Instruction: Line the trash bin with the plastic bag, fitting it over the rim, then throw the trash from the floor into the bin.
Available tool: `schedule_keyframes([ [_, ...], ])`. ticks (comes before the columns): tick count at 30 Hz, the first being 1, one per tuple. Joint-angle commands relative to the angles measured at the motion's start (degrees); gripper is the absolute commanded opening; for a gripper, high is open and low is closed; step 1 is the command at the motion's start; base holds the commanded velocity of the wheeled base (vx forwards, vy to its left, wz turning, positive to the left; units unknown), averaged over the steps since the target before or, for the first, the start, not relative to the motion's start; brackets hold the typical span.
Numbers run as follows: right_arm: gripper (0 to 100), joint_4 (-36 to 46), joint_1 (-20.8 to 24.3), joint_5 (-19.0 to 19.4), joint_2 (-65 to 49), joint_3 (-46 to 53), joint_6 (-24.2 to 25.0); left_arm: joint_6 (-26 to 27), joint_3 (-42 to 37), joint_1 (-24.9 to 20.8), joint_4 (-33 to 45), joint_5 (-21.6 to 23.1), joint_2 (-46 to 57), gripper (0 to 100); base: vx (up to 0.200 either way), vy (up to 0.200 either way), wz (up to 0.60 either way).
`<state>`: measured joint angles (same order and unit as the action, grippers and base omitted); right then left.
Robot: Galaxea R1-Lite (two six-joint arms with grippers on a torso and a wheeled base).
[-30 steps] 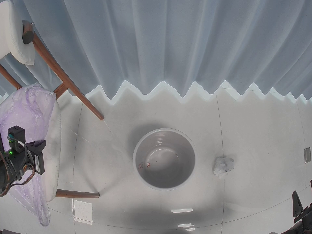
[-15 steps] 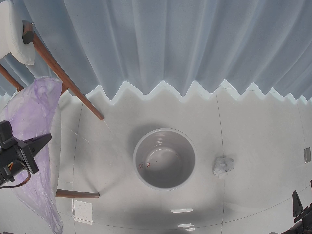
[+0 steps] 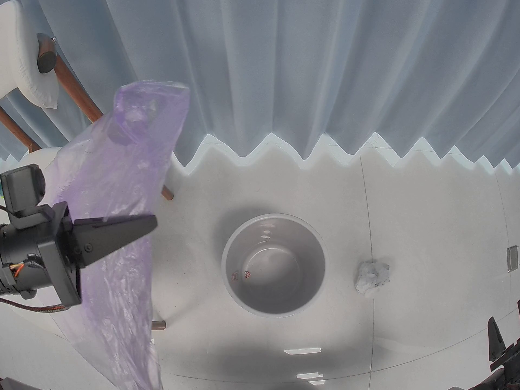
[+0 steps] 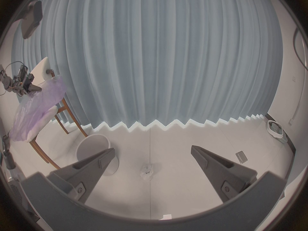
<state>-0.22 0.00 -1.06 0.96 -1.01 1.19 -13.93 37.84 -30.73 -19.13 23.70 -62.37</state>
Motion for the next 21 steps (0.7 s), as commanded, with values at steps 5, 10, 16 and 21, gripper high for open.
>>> schedule_keyframes([
  [5,100,-0.04,0.0,0.01,-0.96,1.01,0.12,-0.48,6.11,-8.47,0.23,6.18,-8.12,0,0.0,0.0,0.0],
  [10,100,-0.04,0.0,0.01,-0.96,1.01,0.12,-0.92,8.92,-12.51,-0.03,6.62,-12.34,0,0.0,0.0,0.0],
  [16,100,-0.04,0.0,0.01,-0.96,1.01,0.12,-3.56,11.29,-14.0,-0.12,6.71,-15.33,0,0.0,0.0,0.0],
  [21,100,-0.04,0.0,0.01,-0.96,1.01,0.04,-7.51,12.43,-13.83,-3.02,6.98,-18.05,0,0.0,0.0,0.0],
])
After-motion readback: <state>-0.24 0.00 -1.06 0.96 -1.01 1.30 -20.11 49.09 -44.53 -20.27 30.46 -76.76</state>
